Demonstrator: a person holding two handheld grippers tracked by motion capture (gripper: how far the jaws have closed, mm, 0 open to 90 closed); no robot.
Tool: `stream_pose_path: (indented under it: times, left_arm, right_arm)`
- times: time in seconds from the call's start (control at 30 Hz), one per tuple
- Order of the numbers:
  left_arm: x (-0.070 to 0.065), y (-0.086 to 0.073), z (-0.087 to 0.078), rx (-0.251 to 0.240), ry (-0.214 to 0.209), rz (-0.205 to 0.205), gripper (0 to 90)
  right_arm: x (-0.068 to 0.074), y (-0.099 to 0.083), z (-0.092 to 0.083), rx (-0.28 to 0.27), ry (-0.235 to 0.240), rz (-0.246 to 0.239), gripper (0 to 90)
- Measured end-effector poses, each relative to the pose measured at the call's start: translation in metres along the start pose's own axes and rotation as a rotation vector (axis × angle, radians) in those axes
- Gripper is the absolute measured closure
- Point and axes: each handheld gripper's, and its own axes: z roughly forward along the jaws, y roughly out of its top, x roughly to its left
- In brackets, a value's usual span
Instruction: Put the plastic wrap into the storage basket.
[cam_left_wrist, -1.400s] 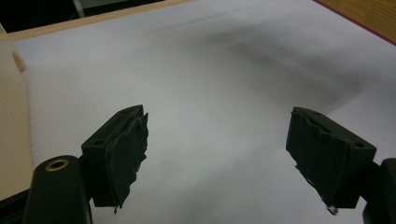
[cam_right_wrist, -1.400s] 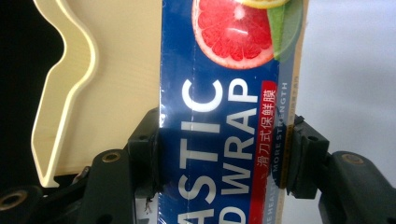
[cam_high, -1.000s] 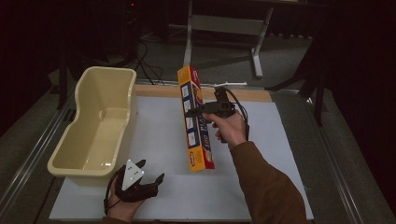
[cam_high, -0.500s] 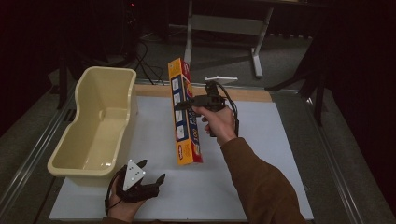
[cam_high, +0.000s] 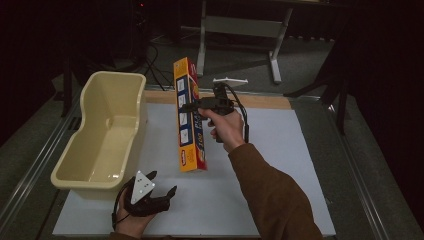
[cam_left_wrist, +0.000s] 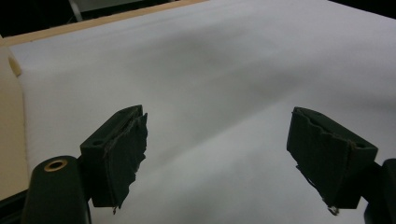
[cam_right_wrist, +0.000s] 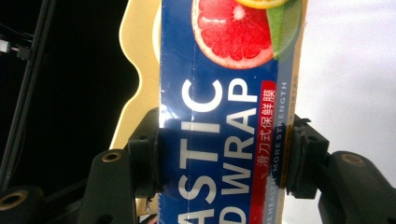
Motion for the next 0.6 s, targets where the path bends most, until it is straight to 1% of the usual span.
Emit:
stream_pose_path:
  times: [0.1,0.47,0.6]
  left_arm:
    - [0.000,0.000,-0.001,-0.005,-0.001,-0.002,19.8]
    - [0.001,0.001,-0.002,-0.015,0.004,-0.009,19.6]
    - [0.002,0.002,-0.002,-0.018,0.001,-0.010,19.6]
  right_arm:
    - [0.003,0.000,0.003,-0.007,0.004,-0.006,41.8]
    - [0.017,0.004,0.014,-0.027,0.039,0.011,41.8]
    - [0.023,0.006,0.017,-0.034,0.038,0.007,41.8]
